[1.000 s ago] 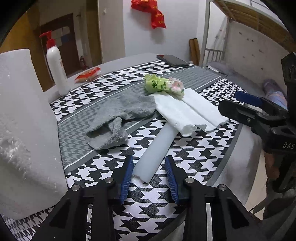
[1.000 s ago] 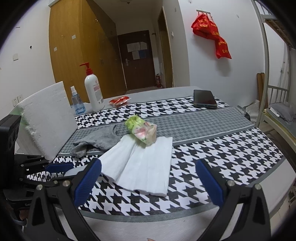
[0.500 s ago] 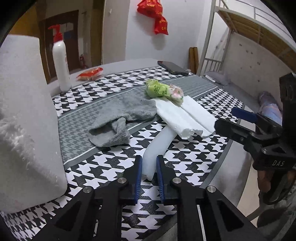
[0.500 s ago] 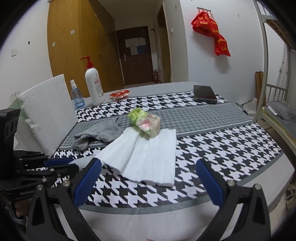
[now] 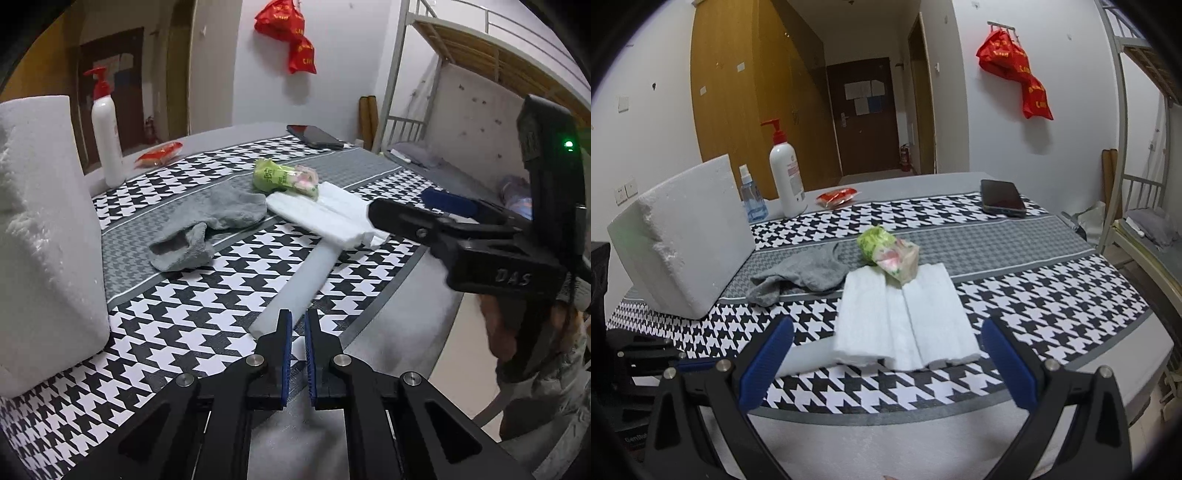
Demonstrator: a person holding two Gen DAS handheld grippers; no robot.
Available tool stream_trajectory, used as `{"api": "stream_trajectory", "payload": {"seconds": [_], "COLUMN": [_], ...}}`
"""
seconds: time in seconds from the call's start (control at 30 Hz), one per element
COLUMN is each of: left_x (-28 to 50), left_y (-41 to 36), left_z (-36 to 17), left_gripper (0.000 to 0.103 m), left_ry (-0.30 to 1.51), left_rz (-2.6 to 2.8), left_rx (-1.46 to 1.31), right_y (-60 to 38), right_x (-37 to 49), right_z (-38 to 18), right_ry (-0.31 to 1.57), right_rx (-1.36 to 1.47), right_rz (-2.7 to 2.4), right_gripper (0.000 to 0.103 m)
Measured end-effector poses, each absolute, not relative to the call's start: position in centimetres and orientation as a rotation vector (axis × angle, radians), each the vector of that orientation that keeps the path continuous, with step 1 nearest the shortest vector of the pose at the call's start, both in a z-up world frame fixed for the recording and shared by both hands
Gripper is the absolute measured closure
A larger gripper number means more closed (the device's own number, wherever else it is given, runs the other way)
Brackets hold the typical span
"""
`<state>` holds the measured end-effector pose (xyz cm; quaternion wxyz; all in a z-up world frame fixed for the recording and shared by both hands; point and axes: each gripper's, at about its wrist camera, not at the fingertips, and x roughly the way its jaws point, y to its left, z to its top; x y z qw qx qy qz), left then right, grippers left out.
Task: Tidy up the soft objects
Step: 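Lift the white tube with the left gripper while the right gripper reaches the white towels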
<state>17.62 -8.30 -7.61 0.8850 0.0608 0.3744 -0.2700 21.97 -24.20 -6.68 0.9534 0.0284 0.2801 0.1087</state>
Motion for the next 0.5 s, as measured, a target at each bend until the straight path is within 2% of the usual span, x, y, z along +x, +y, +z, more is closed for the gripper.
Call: {"api": "stream_trajectory", "payload": {"seconds": [0.03, 0.07, 0.13, 0.2, 0.5], "left_x": [17.6, 17.6, 17.7, 17.6, 19.7], "left_y": [-8.4, -8.5, -8.6, -8.8, -10.6], "left_z": [-7.6, -7.5, -7.2, -6.8, -7.2], "left_gripper": [0.094, 0.089, 0.067, 0.04, 0.039], "left_ry": [0.776, 0.772, 0.764, 0.746, 0.788], "left_rz": [-0.56, -0.564, -0.568, -0.593, -0.664], "left_rx": [0.133, 0.144, 0.165, 0.177, 0.316], "right_y": [-24.4, -24.6, -24.9, -25.1, -26.2], "right_x": [21.9, 21.8, 21.6, 21.5, 21.2], "right_z": [-6.7, -6.6, -6.6, -6.7, -7.1], "right_ry": [0.568, 0.566, 0.565, 0.565, 0.555], "right_rx": [0.062, 0.064, 0.069, 0.074, 0.123], "right_rz": [0.22, 0.215, 0.213, 0.21, 0.207], "right_gripper": [0.0, 0.0, 0.0, 0.0, 0.0]}}
